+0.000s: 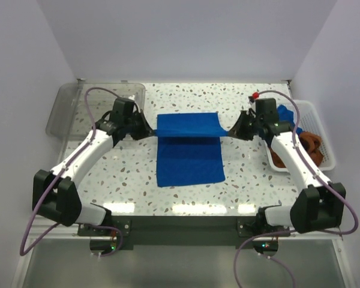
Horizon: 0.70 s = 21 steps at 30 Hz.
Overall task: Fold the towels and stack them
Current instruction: Fold the towel
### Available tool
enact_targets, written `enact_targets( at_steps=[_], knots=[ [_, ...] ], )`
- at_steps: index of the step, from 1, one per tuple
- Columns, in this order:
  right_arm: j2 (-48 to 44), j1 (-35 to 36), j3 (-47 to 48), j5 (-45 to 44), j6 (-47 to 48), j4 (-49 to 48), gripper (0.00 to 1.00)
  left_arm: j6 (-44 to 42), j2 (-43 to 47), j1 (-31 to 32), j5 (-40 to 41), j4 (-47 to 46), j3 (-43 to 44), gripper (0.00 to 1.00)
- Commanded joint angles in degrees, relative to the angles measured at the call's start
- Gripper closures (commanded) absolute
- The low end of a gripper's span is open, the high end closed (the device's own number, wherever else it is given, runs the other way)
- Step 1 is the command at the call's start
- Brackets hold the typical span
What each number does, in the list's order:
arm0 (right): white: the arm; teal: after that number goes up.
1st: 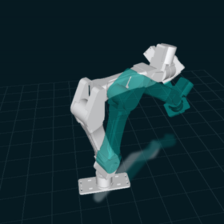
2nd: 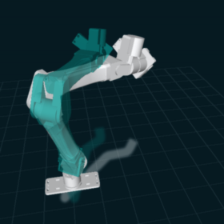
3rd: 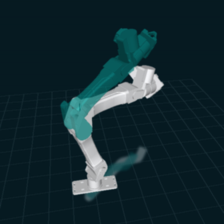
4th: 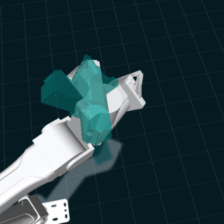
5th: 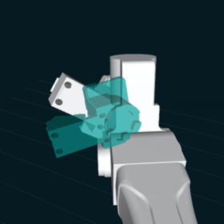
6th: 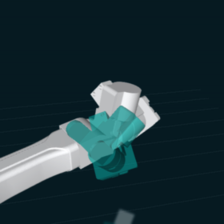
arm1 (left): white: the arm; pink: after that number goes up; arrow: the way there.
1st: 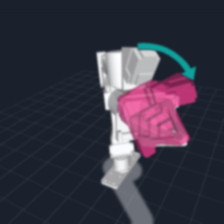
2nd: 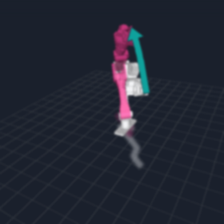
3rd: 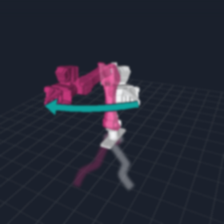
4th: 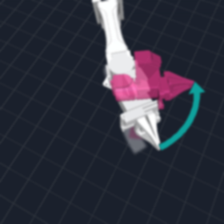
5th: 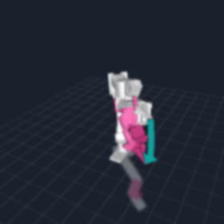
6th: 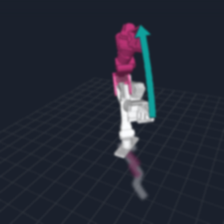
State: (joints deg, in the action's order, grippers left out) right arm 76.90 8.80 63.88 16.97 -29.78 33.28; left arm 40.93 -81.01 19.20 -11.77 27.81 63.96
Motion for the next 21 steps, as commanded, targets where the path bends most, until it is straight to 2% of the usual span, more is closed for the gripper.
enact_targets(
  at_steps=[1, 5, 10, 21],
  knots=[
    [-4.8, 0.8, -6.6, 2.9, -1.7, 2.5, 1.00, 0.3, 4.5, 0.9, 0.9, 2.4, -7.2, 1.00],
    [-6.7, 1.7, -16.6, 3.1, -2.9, 0.8, 1.00, 3.3, 7.9, 1.7, -0.8, -1.9, -18.0, 1.00],
    [-5.2, 1.7, -23.4, 1.7, -4.3, -2.6, 1.00, 5.8, 8.0, 3.1, -2.7, -8.6, -28.0, 1.00],
    [2.1, 2.2, -25.8, -0.3, -4.1, -6.6, 1.00, 7.2, 4.6, 6.8, -1.5, -12.3, -31.8, 1.00]
  ],
)
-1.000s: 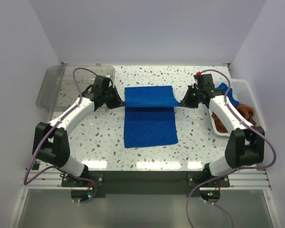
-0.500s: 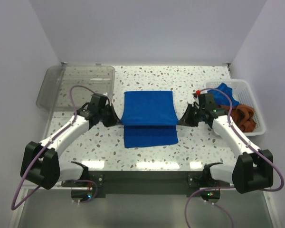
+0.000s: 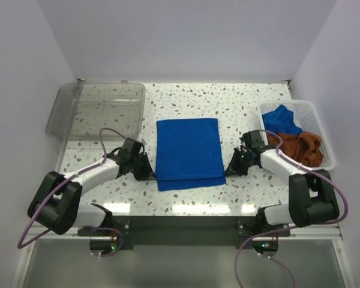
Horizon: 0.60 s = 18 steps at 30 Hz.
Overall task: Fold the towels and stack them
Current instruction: Fold the towel
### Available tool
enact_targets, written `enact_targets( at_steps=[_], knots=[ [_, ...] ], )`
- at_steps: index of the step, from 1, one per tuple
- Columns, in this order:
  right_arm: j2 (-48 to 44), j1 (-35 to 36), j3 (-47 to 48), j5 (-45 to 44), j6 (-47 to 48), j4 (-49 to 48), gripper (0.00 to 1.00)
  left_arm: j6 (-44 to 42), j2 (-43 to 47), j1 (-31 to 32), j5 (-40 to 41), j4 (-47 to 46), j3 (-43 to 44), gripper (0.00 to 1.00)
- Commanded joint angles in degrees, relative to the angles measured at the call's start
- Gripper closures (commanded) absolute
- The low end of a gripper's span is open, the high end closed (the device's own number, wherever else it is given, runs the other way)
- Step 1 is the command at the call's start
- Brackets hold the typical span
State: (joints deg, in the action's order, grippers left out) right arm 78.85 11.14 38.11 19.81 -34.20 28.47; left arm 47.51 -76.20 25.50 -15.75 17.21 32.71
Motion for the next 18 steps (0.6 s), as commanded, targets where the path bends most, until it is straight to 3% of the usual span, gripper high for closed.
enact_targets(
  at_steps=[1, 12, 18],
  knots=[
    [0.1, -0.2, 0.2, -3.4, 0.4, -1.5, 1.00, 0.7, -0.1, 0.5, 2.6, -1.3, -0.1, 1.00],
    [-7.5, -0.1, 11.0, -7.9, 2.9, 9.8, 1.00, -0.1, 6.8, 0.8, 7.8, 12.6, 12.6, 1.00],
    [-11.3, -0.1, 10.9, -6.5, 2.6, 13.5, 1.00, 1.4, 11.7, 2.9, 7.6, 18.2, 12.3, 1.00]
  ],
)
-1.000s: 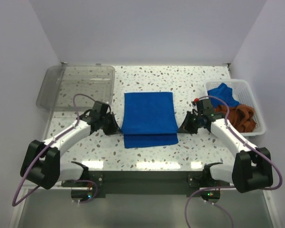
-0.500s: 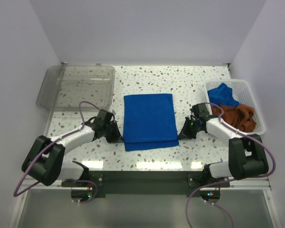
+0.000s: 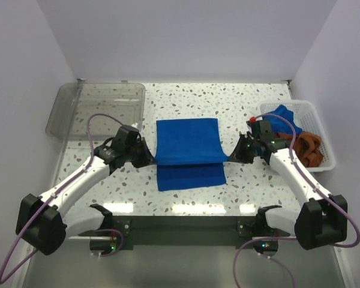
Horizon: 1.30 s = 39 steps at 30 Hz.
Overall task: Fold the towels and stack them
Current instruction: Fold the towel
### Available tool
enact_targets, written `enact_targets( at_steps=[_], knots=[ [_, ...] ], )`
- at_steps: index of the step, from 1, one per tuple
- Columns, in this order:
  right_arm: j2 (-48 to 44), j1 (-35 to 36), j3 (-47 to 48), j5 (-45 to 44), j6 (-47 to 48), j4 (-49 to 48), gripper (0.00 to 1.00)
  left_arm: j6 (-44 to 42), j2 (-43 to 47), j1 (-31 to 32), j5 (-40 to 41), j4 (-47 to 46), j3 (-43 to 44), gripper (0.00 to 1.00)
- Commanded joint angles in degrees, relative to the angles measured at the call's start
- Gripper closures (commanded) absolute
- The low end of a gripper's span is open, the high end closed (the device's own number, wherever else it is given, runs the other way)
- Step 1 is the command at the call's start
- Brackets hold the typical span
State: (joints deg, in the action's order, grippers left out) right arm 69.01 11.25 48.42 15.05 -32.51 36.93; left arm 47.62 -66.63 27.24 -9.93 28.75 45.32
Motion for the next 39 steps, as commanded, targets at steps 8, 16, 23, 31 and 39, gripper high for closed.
enact_targets(
  at_steps=[8, 16, 23, 31, 39],
  knots=[
    [-0.4, -0.2, -6.9, -2.2, 0.0, 2.4, 1.00, 7.2, 4.0, 7.7, 1.1, 0.9, -13.2, 1.00],
    [5.8, 0.1, -12.4, -2.9, -1.0, -4.3, 1.00, 8.1, -1.7, 12.0, 2.8, -2.5, -16.9, 1.00],
    [8.4, 0.4, -14.6, -3.0, -1.1, -6.5, 1.00, 8.1, -2.5, 12.6, 3.6, -2.5, -18.0, 1.00],
    [7.5, 0.4, -15.1, -3.7, -0.8, -5.2, 0.96, 7.8, -2.3, 12.7, 4.0, -1.8, -18.2, 1.00],
    [2.9, 1.5, -13.9, -3.2, -0.7, -1.1, 0.76, 7.1, -1.7, 12.7, 4.6, -0.5, -17.2, 0.87]
  ],
)
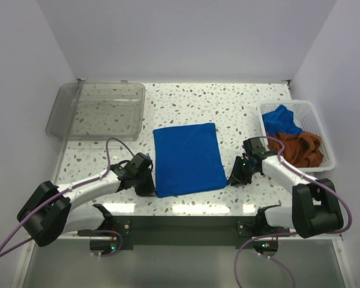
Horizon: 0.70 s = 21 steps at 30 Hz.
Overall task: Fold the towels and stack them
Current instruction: Fold the towel
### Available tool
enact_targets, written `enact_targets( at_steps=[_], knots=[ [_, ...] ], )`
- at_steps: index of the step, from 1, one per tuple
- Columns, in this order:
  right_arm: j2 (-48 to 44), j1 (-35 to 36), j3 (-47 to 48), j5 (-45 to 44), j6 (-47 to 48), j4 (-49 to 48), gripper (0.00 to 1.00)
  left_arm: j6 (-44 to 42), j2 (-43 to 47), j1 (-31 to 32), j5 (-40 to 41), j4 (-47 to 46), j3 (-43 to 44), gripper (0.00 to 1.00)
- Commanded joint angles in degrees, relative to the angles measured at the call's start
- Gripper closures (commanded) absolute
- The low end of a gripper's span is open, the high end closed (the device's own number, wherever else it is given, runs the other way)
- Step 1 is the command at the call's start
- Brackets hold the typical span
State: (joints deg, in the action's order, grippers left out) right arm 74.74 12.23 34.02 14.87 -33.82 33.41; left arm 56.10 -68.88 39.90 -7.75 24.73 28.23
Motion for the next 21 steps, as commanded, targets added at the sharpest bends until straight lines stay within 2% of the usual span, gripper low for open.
enact_targets(
  at_steps=[1, 5, 11, 15, 17, 21],
  knots=[
    [-3.3, 0.7, 0.6, -2.8, 0.7, 3.1, 0.71, -1.4, 0.7, 0.1, 2.4, 3.7, -0.1, 0.85],
    [-6.6, 2.2, 1.8, -3.4, 0.7, 6.2, 0.62, -1.3, 2.1, 0.1, 2.2, 5.1, 0.4, 0.71],
    [-10.7, 6.1, 7.5, -7.0, 1.0, 10.7, 0.62, -2.3, 6.0, 0.1, 5.5, 12.4, 5.9, 0.58],
    [-9.3, 9.5, 10.5, -6.5, 0.1, 9.1, 0.65, -3.2, 6.9, 0.1, 7.6, 15.9, 11.9, 0.58],
    [-8.1, 11.7, 10.7, -6.2, -1.0, 7.0, 0.68, -4.1, 5.5, 0.1, 9.6, 16.5, 15.1, 0.63],
    [-3.0, 16.2, 9.8, -6.8, -2.5, 2.1, 0.69, -4.9, 2.2, 0.2, 8.3, 15.0, 16.4, 0.72]
  ],
)
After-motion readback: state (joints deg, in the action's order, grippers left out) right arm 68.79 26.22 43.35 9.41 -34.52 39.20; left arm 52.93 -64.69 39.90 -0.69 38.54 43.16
